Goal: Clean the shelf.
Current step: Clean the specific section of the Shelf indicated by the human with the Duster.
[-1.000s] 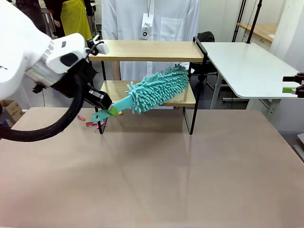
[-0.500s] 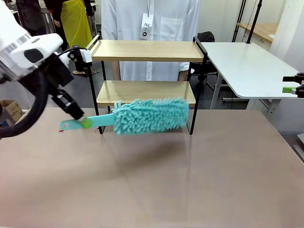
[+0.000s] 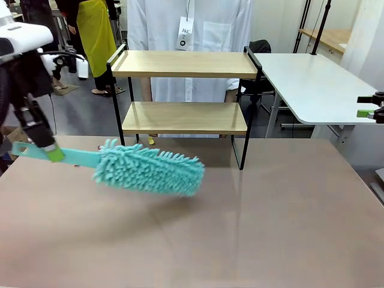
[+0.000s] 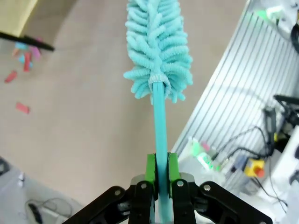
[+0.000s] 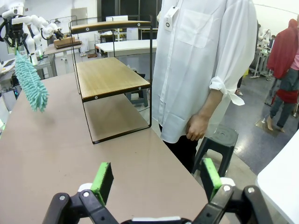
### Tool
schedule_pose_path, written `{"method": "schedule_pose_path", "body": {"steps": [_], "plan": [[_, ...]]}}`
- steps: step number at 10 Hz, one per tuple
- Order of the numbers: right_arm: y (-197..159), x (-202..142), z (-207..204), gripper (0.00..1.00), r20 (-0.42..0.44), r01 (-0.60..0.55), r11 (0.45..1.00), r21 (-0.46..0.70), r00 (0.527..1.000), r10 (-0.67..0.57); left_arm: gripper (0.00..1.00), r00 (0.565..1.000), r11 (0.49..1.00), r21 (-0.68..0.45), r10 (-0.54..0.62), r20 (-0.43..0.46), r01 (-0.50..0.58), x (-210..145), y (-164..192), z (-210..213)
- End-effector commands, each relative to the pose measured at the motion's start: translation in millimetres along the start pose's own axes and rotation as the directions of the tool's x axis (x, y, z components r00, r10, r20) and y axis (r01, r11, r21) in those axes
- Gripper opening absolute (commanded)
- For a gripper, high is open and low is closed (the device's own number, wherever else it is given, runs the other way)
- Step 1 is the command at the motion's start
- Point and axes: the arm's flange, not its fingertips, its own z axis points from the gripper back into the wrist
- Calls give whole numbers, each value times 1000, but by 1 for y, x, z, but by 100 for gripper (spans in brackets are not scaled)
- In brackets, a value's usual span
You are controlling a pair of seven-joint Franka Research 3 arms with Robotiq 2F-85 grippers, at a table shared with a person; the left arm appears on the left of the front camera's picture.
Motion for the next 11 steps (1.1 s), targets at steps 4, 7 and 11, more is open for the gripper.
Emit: {"method": "schedule_pose_path", "body": {"steps": [4,7,11], "plan": [[1,7,-2,100,-25,11,1000,-9,1000,-12,13,964,992,31,-114,-242,126,19,-8,53],[1,7,-2,100,-25,11,1000,-9,1000,-12,13,968,994,34,-92,-235,103,20,-15,47],[1,7,-2,100,-25,11,1000,-9,1000,-12,13,968,994,34,-92,-235,103,20,-15,47]]}}
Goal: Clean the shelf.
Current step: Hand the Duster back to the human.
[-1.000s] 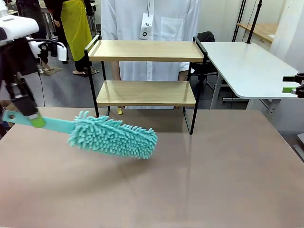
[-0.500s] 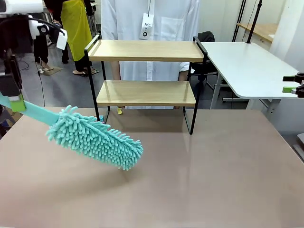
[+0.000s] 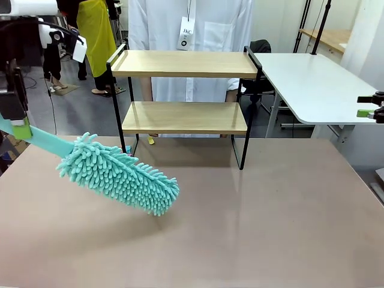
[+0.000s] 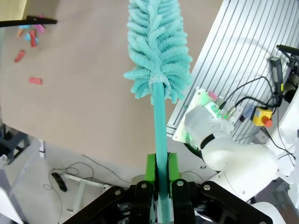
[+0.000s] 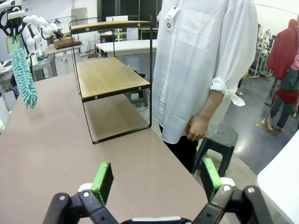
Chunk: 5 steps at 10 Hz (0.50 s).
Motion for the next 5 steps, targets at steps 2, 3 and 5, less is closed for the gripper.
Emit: {"method": "schedule_pose_path", "body": {"steps": [2,3,5], "plan": [[1,7,-2,100,-25,11,1000,-9,1000,-12,13,1000,1000,-8,2,25,-2,-4,-2,-4],[1,7,-2,100,-25,11,1000,-9,1000,-12,13,1000,1000,-8,2,25,-2,-4,-2,-4],[1,7,-2,100,-25,11,1000,-9,1000,-12,13,1000,1000,-8,2,25,-2,-4,-2,-4]]}}
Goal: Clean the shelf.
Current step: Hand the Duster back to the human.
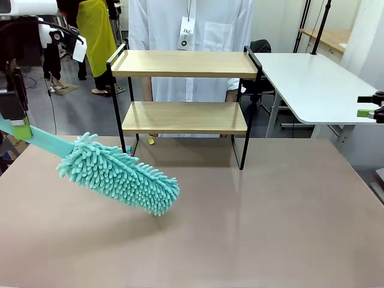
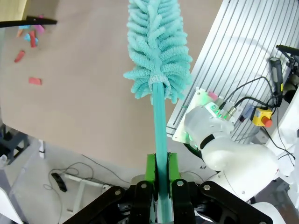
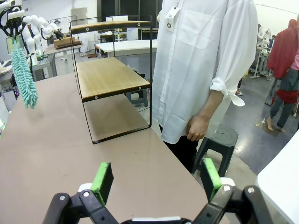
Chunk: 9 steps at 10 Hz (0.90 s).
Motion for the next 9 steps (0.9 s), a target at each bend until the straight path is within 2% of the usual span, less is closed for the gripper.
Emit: {"method": "schedule_pose_path", "body": {"steps": [1,4,5,9], "plan": [[1,7,-2,100,-25,11,1000,-9,1000,-12,13,1000,1000,-8,2,24,-2,-4,-2,-4],[0,0,0,100,0,0,1000,0,1000,0,13,1000,1000,0,0,0,0,0,0,0],[4,27,-3,100,24,-14,999,39,1000,13,13,997,998,-3,-67,34,67,-8,0,1],[49,116,-36,100,31,34,952,305,998,-45,13,964,995,39,-103,247,96,-6,2,-32]]}}
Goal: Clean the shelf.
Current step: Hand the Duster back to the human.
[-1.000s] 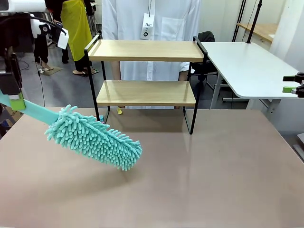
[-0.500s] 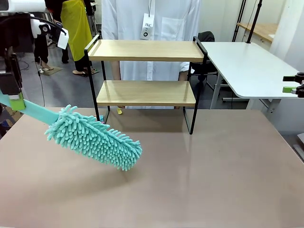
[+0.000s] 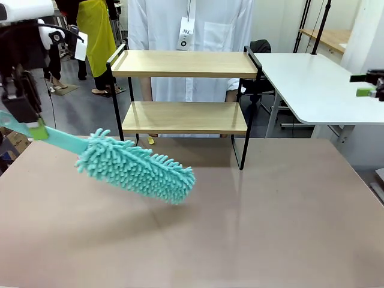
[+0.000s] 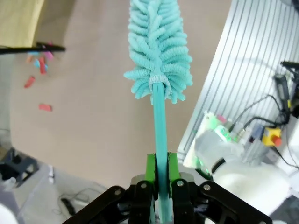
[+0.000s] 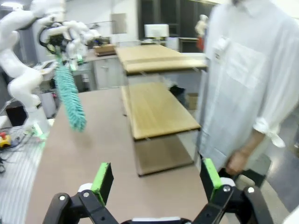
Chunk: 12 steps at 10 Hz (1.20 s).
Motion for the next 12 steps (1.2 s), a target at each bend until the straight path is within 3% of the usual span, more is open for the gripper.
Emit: {"method": "schedule_pose_path", "body": {"steps": [1,4,7,9,12], "plan": [[19,32,-19,100,7,84,988,128,996,-86,13,984,998,-8,-53,171,55,-7,-3,-26],[69,54,-74,100,-15,187,947,260,982,-189,13,940,995,-59,-53,336,77,-3,-1,-69],[94,30,-130,100,-46,297,909,293,954,-297,13,877,998,-2,-56,477,64,-2,2,-105],[100,0,-161,100,19,316,906,282,942,-334,13,816,997,3,-65,574,77,-3,12,-132],[100,-22,-182,100,115,232,945,232,958,-264,13,786,993,24,-107,608,116,-9,26,-154]]}}
